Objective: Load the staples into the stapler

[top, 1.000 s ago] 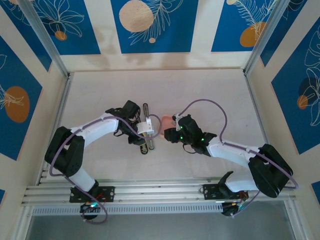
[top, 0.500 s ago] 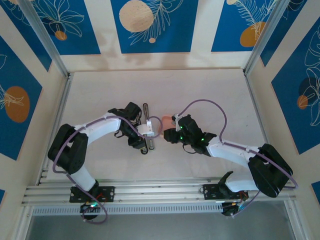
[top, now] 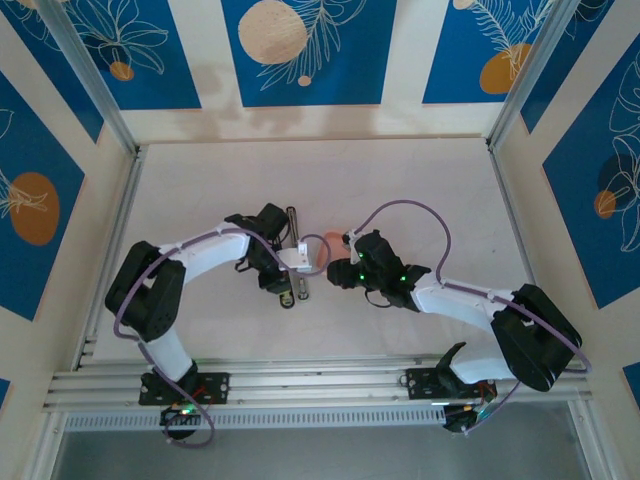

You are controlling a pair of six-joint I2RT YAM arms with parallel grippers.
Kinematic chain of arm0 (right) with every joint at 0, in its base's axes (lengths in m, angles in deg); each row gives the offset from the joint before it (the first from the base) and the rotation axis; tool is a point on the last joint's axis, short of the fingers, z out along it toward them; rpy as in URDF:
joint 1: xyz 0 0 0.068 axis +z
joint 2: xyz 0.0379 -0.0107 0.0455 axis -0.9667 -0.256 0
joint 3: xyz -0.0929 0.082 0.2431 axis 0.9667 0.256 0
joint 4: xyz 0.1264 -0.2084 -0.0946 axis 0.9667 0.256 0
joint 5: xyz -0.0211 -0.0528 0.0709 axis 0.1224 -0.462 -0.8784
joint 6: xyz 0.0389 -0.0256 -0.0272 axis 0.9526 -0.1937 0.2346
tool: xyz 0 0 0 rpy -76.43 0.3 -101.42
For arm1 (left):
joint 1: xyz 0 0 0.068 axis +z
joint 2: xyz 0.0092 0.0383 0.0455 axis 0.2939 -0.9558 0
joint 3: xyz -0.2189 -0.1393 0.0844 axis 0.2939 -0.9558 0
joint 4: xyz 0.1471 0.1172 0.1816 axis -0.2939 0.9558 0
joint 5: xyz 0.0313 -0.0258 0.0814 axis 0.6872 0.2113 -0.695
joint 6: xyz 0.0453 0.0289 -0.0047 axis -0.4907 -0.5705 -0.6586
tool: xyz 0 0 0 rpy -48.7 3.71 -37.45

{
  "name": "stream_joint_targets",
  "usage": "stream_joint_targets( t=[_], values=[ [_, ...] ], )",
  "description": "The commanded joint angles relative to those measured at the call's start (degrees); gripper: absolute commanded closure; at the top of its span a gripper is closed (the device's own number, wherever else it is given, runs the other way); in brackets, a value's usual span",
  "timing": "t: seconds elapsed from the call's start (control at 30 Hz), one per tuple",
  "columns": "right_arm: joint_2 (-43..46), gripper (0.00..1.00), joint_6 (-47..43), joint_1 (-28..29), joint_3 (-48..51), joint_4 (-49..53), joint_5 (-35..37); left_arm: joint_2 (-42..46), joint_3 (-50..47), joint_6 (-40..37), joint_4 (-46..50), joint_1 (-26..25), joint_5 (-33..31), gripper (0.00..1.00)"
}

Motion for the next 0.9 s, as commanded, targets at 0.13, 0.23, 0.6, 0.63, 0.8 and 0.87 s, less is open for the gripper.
stream_joint_targets(
  t=[0.13, 0.23, 0.6, 0.63, 0.8, 0.87],
  values=[
    [0.9, 0.67, -0.5, -0.4, -1.4, 1.8, -0.3, -0.2, 1.3, 2.8, -1.5, -0.1, -6.1, 0.74],
    [1.3, 0.67, -0.7, -0.3, -1.5, 2.2, -0.5, 1.5, 1.2, 5.3, -3.2, 0.4, -5.1, 0.74],
    [-1.2, 0.66, -2.6, 0.3, -7.2, 7.6, -7.7, 12.4, -3.8, 27.9, -11.7, 2.7, -2.3, 0.65],
    [-2.4, 0.66, -2.3, 0.5, -8.6, 8.6, -9.2, 13.9, -5.1, 31.2, -13.2, 3.1, -2.9, 0.64],
    [-10.1, 0.66, -0.3, 3.1, -17.3, 16.1, -12.9, 22.6, -14.0, 45.9, -20.2, 6.7, -3.2, 0.61],
    [-13.7, 0.67, 0.5, 4.6, -21.5, 20.1, -12.9, 26.9, -18.4, 51.4, -22.4, 8.6, -4.7, 0.60]
  ],
)
